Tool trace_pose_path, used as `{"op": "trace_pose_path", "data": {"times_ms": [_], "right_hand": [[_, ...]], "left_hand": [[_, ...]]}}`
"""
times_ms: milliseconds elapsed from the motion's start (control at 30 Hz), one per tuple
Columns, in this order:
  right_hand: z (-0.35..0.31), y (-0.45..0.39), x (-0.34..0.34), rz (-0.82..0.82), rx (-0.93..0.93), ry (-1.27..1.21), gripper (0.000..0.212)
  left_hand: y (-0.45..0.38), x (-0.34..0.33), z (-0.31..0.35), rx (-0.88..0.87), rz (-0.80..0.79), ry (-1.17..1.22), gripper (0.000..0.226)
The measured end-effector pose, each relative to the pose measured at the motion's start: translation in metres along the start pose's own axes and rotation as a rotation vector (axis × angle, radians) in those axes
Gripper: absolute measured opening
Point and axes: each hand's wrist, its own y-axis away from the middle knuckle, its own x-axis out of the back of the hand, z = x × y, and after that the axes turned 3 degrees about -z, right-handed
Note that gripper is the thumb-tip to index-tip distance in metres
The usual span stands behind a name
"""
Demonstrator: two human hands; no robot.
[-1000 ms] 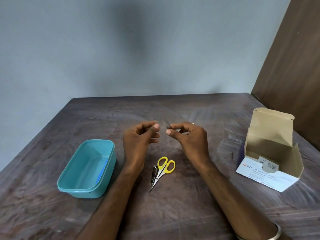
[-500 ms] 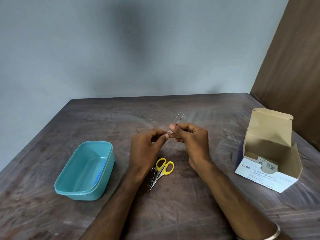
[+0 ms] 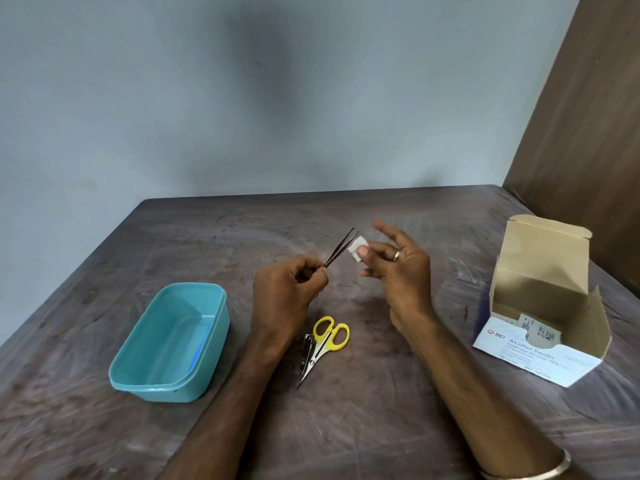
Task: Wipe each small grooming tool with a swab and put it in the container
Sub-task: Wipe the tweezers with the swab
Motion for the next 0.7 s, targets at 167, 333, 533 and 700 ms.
{"op": "trace_pose_path", "data": {"times_ms": [167,333,533,700], "right_hand": [[-0.005,-0.007,0.012,0.036,0.091,-0.050,0.017],[-0.005,-0.006,0.013,-0.014,0.112,-0.020,0.013],[-0.005,-0.005,0.011,-0.057,0.107,0.051,0.015],[-0.007,-0.006,0.011,0.029,0.121,0.045,0.011]], "left_hand": [[0.001,0.001,0.003,-0.040,-0.028,-0.087,0.012],[0.001,0.002,0.003,-0.041,-0.041,-0.103,0.014],[0.001,0.002,0.004,-0.046,-0.039,-0.108,0.014],[0.000,0.002,0.004,-0.027,-0.027,-0.083,0.013]]}}
